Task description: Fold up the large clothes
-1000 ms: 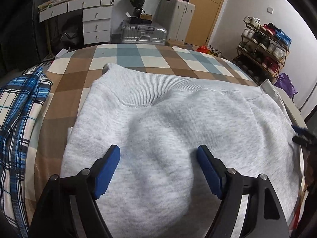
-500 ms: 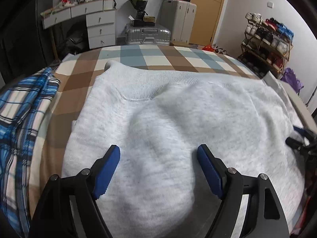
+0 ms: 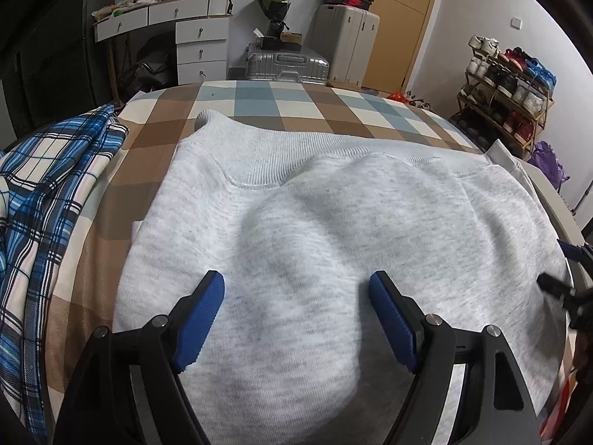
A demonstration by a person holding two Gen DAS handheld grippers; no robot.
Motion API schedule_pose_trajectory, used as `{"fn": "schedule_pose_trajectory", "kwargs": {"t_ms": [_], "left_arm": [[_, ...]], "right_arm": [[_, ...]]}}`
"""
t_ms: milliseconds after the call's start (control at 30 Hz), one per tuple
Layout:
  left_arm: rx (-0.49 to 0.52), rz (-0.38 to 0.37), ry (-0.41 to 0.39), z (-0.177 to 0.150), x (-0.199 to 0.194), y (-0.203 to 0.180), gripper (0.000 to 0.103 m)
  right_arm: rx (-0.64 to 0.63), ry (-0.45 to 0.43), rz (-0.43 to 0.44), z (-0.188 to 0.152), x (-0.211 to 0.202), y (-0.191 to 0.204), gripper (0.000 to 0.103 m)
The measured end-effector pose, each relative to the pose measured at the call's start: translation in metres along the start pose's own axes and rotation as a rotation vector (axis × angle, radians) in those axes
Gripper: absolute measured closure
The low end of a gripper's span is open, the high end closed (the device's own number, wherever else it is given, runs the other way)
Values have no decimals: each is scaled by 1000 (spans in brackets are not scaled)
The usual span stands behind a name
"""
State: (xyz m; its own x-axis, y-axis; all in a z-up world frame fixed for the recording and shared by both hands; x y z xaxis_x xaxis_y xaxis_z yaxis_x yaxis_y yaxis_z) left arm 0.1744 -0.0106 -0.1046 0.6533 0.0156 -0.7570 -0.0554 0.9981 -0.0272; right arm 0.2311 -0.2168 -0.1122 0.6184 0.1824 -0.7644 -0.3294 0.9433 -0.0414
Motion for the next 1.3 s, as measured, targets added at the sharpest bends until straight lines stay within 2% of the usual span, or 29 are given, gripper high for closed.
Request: {"fn": "schedule_pose_trajectory", "kwargs": {"t_ms": [67,133,167,200,233,267,333,367,400,433,467,567,667,733,900,967,1067,1200,1300], "left_arm": [[4,6,-2,0,0,-1,26],[2,5,-2,0,0,-1,26],[1,3,-3,0,0,-2,26],[-3,-1,-4,0,-1,-1,26],[-5,-4,-5,0,-1,-1,26],[-7,-5,-6,-1,-1,-1,26],[-11,-8,-9,-1,-1,-1,26],[-13,-8,-9,-1,-1,-1,26],[-14,-6,-10,-1,-1,-1,26],[-14,-5,-9,-1,-1,-1,26],[-11,-1,-6,-1,-2,-1,26],[-40,54,6,0,-13,-7,26],[-48,-12,-55,-2,-42,-35,26],[12,-18,-67,-6,-56,-64,26],[216,-50,-6,-30,-52,-114,26],[252,-39,41,-41,-40,-119,26],[285,-2,2,-46,-39,-119,23],[266,-35,-3,-44,-39,-111,23],[263,-43,-23,-45,-40,-108,23]], "right_arm": [[-10,-28,-27,3,-13,0,0],[32,-120,2,10,-36,-7,0],[69,-149,53,13,-44,-9,0],[107,-155,146,17,-48,-8,0],[123,-121,237,17,-42,-3,0],[108,-66,266,14,-29,5,0],[62,7,244,4,0,20,0],[26,58,199,-4,20,28,0],[-18,45,153,-10,26,34,0],[-96,-7,105,-15,25,44,0],[-109,-4,93,-16,26,46,0],[-62,18,128,-12,26,40,0],[-76,-1,143,-13,29,36,0],[-76,-3,145,-16,25,37,0],[-82,-10,145,-20,20,39,0],[-87,-15,140,-20,20,40,0],[-104,-13,128,-19,18,42,0],[-133,18,205,-18,4,42,0],[-193,22,182,-27,10,43,0]]}}
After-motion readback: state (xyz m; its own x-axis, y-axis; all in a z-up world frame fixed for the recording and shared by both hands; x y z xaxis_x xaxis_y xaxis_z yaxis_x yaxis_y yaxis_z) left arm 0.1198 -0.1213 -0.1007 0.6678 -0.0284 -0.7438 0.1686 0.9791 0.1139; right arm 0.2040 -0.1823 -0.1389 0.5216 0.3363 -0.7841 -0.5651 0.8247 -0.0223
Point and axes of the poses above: each gripper's, at about its wrist camera, not at the fingertips, and x roughly the way its jaws point, y to its left, z to its top, the point moved 3 cm from there along x, roughly the way its jaws point, and after that the axes turned 12 degrees about x, right-handed, at the moved point
